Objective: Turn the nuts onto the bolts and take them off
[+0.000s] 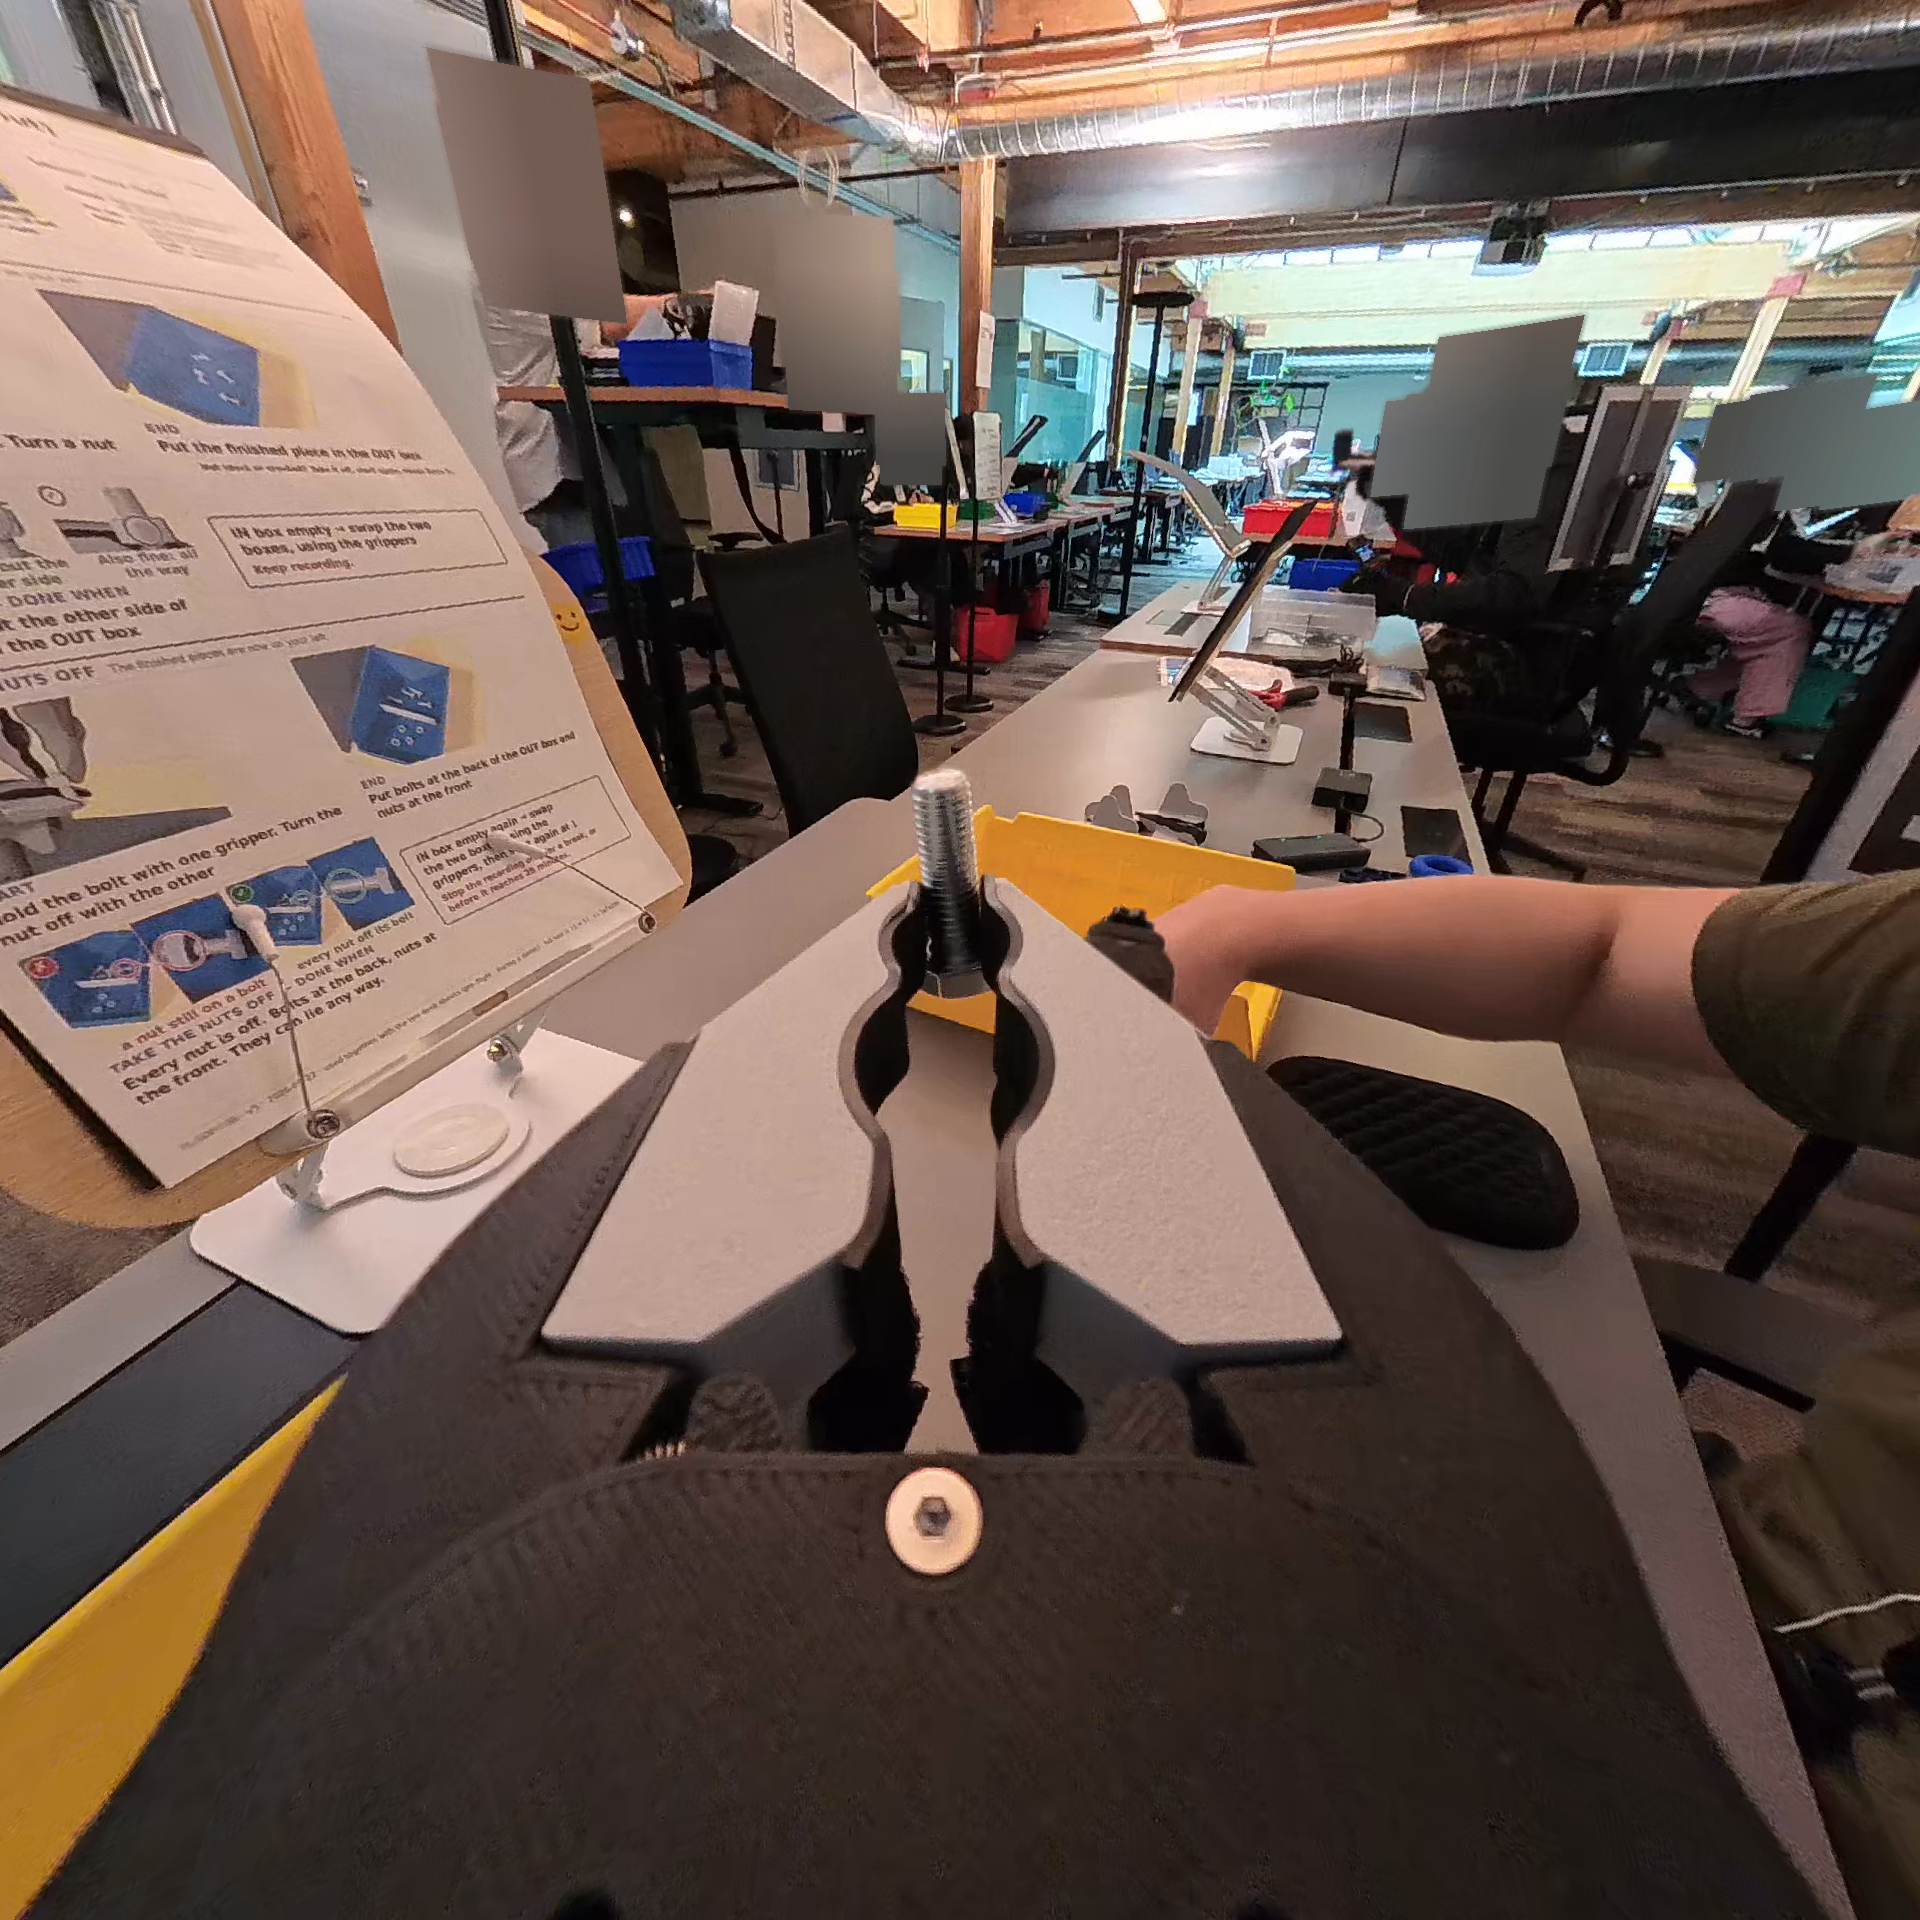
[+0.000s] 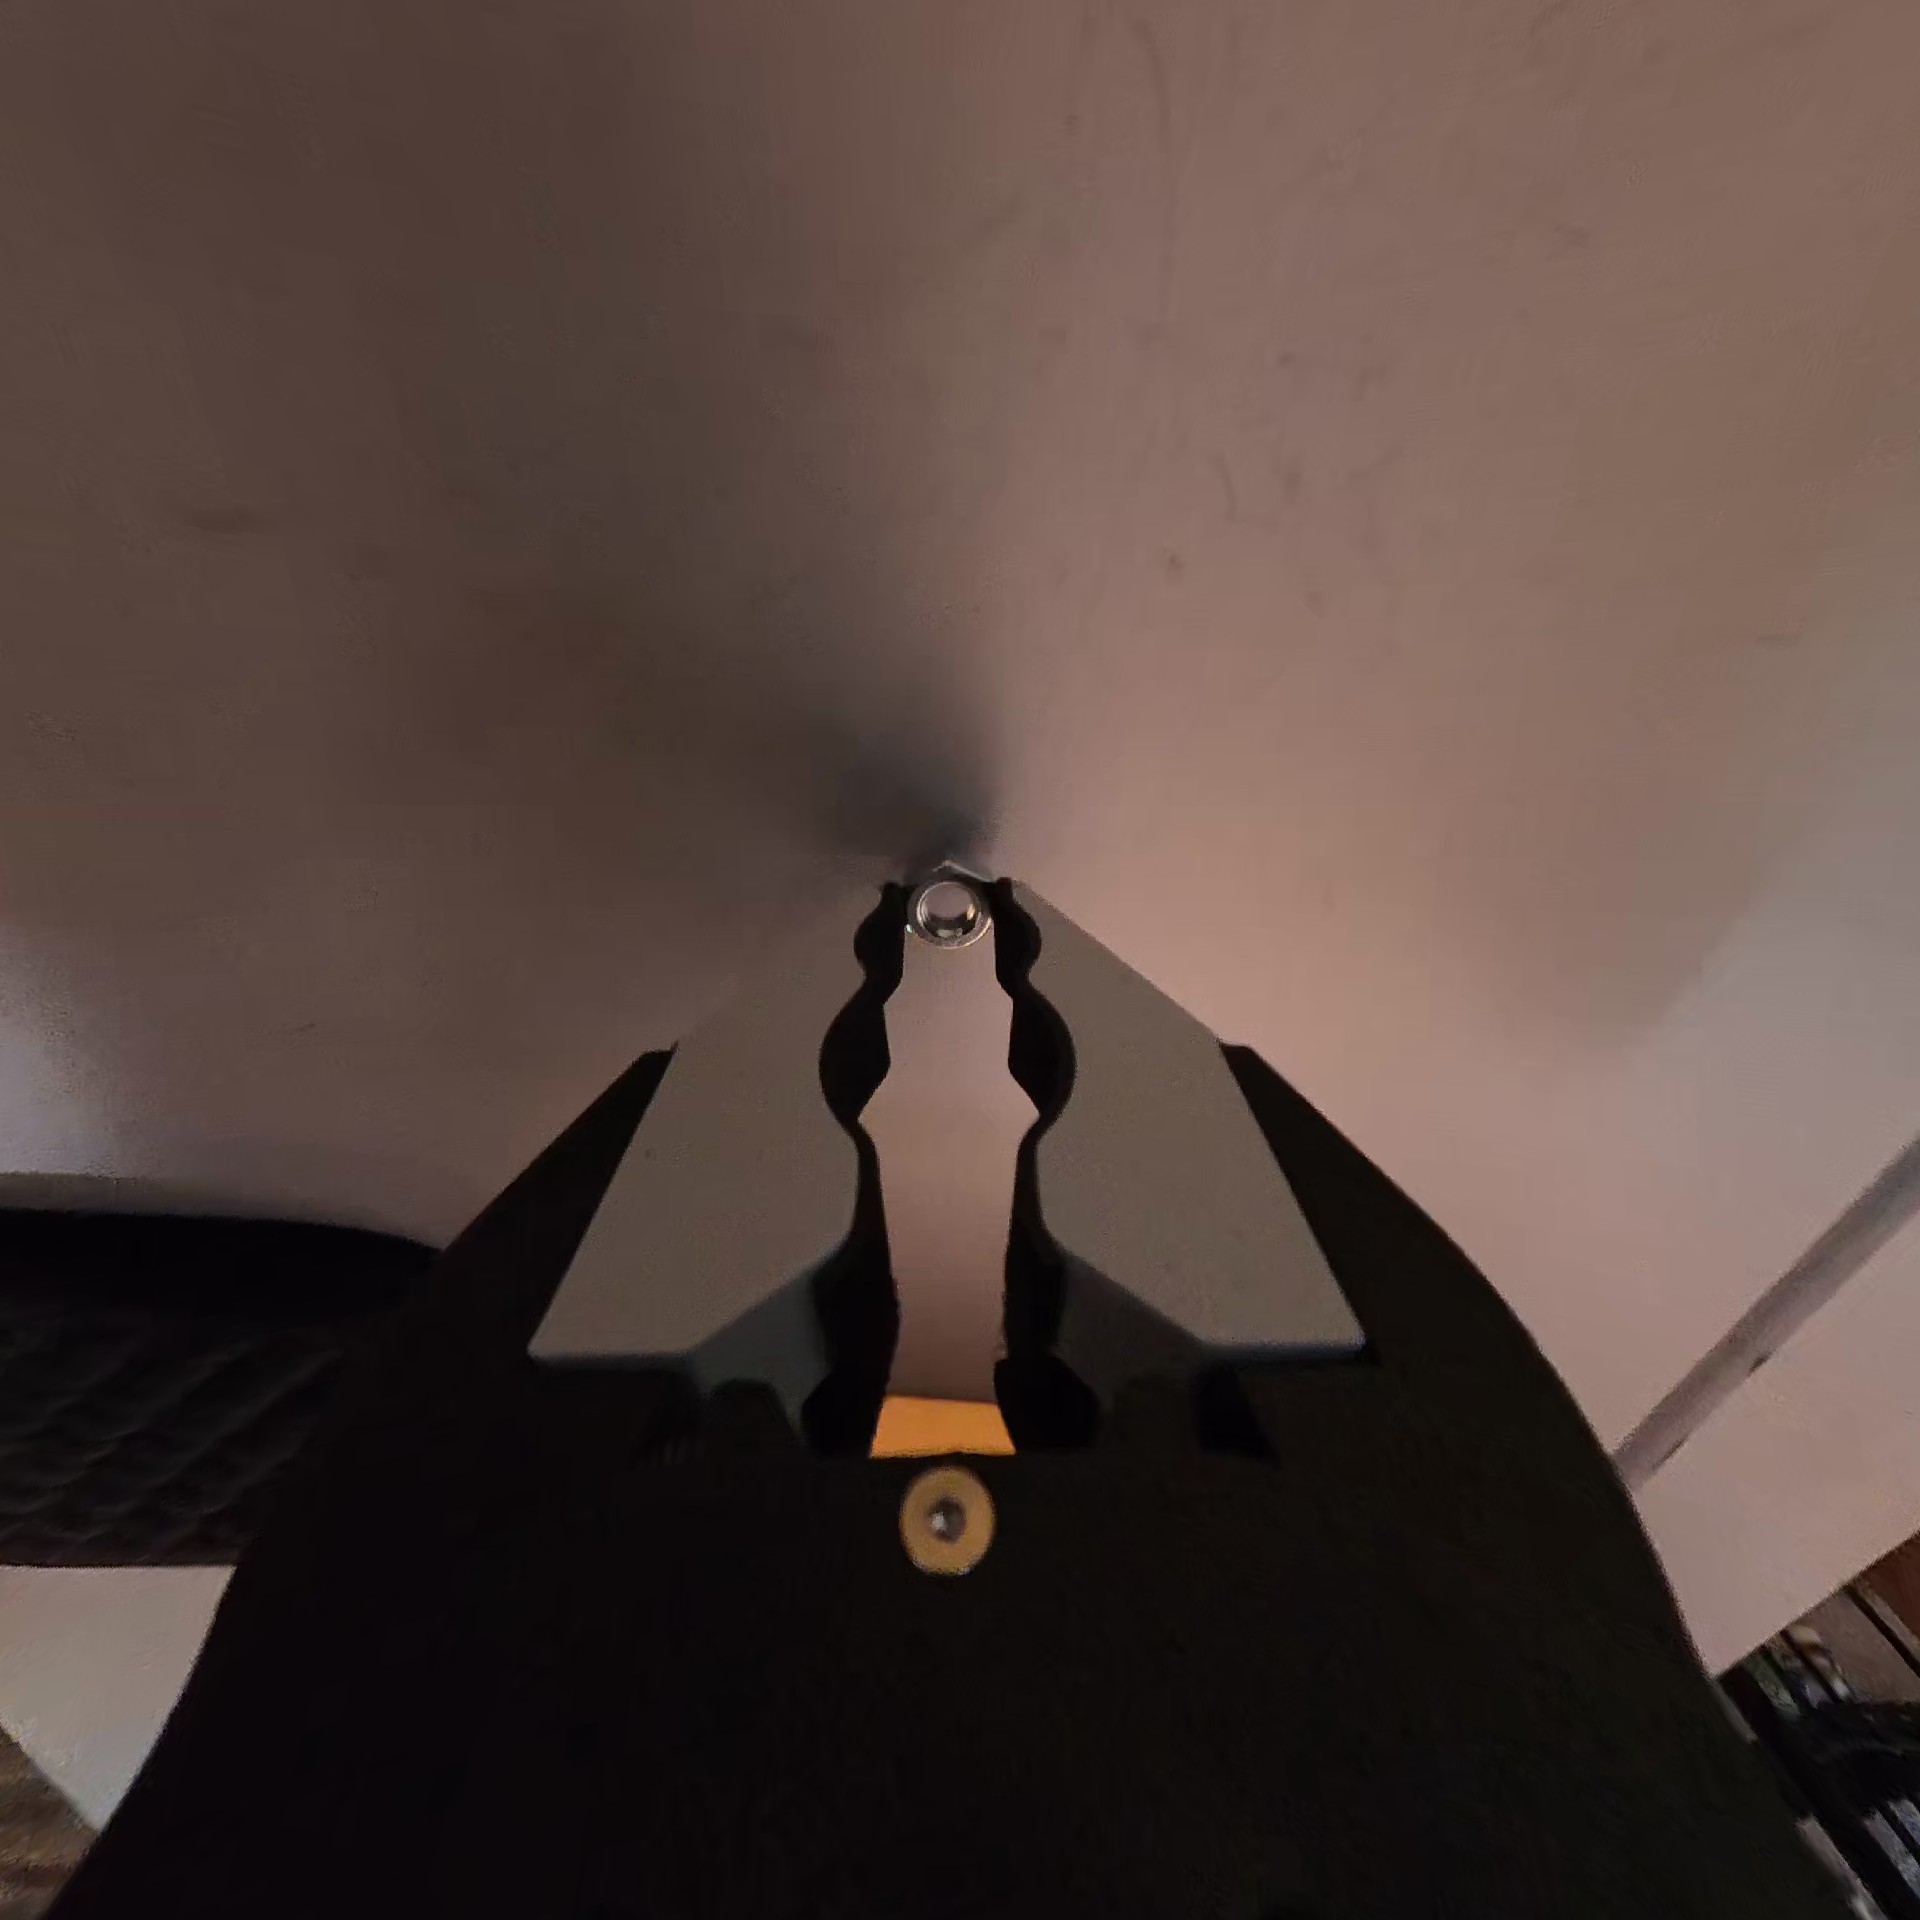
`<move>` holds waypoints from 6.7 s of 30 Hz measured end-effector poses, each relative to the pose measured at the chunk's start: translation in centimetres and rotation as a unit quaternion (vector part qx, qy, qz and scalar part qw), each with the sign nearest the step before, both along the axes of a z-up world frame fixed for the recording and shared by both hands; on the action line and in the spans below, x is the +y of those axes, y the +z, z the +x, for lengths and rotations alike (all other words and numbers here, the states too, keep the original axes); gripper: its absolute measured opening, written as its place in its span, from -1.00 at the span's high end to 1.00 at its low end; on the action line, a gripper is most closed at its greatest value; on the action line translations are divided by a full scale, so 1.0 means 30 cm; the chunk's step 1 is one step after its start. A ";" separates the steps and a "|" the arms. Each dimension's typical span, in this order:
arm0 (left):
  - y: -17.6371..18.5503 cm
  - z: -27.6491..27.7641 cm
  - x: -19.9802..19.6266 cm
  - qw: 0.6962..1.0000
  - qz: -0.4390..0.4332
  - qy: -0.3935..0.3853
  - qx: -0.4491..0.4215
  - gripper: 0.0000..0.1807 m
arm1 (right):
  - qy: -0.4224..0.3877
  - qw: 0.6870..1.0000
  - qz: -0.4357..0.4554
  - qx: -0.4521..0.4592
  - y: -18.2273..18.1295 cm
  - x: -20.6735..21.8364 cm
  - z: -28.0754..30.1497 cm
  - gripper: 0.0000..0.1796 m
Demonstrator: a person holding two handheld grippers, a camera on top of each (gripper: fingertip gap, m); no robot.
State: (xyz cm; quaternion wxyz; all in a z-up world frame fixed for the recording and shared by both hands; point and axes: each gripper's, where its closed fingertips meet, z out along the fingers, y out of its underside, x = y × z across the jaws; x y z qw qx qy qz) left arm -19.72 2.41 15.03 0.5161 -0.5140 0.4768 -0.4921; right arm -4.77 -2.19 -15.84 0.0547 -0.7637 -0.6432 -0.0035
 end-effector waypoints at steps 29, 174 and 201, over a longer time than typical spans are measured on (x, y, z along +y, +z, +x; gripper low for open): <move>-0.775 0.622 -0.132 0.949 0.232 -0.005 0.215 0.92 | 0.068 0.956 0.218 0.181 0.408 -0.012 0.074 0.82; -0.264 0.437 -0.247 0.985 -0.037 -0.170 0.010 0.92 | -0.044 0.730 0.026 0.681 0.867 -0.052 -0.151 0.82; -0.324 0.422 -0.054 0.996 -0.037 0.010 0.077 0.92 | -0.165 0.722 0.174 0.650 0.808 0.139 -0.167 0.82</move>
